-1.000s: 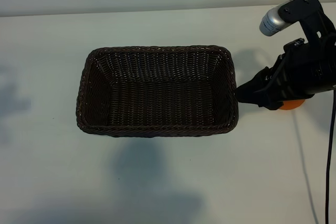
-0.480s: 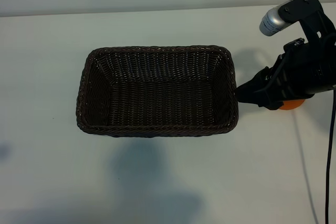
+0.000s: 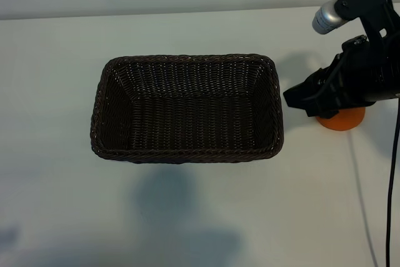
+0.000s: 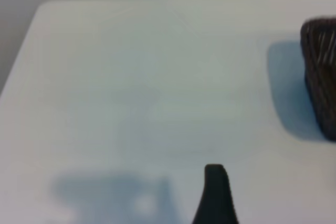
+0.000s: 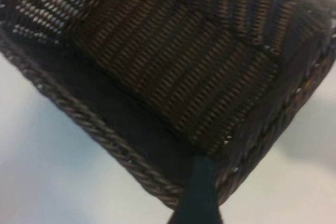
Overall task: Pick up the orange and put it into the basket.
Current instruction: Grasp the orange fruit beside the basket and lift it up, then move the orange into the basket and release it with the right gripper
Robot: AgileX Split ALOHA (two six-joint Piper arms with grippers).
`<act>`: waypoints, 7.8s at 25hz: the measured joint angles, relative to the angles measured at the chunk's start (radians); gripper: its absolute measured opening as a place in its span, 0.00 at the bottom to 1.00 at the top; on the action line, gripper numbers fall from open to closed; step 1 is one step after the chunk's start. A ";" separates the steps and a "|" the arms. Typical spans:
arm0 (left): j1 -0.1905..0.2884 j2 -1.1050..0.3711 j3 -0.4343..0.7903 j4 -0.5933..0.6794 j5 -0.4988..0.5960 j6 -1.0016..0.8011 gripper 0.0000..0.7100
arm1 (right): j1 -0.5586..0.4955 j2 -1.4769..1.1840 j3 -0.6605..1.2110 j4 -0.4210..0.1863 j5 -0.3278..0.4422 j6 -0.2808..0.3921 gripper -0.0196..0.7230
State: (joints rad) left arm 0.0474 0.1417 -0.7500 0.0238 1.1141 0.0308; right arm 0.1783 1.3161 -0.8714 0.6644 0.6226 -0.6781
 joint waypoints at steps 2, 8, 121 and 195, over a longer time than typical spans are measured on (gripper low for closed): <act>0.000 -0.023 0.036 0.011 0.002 0.007 0.78 | 0.000 0.000 0.000 -0.013 -0.005 0.005 0.83; 0.000 -0.034 0.131 0.009 -0.024 0.027 0.78 | 0.000 0.000 0.000 -0.026 -0.011 0.007 0.83; 0.000 -0.034 0.229 -0.194 -0.095 0.166 0.78 | 0.012 0.155 -0.237 -0.733 0.076 0.698 0.15; 0.000 -0.151 0.250 -0.148 -0.012 0.120 0.78 | 0.412 0.575 -0.413 -0.491 -0.154 0.380 0.43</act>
State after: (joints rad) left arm 0.0474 -0.0091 -0.5003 -0.1247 1.1021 0.1512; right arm 0.5906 1.8907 -1.2843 0.1733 0.4687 -0.2984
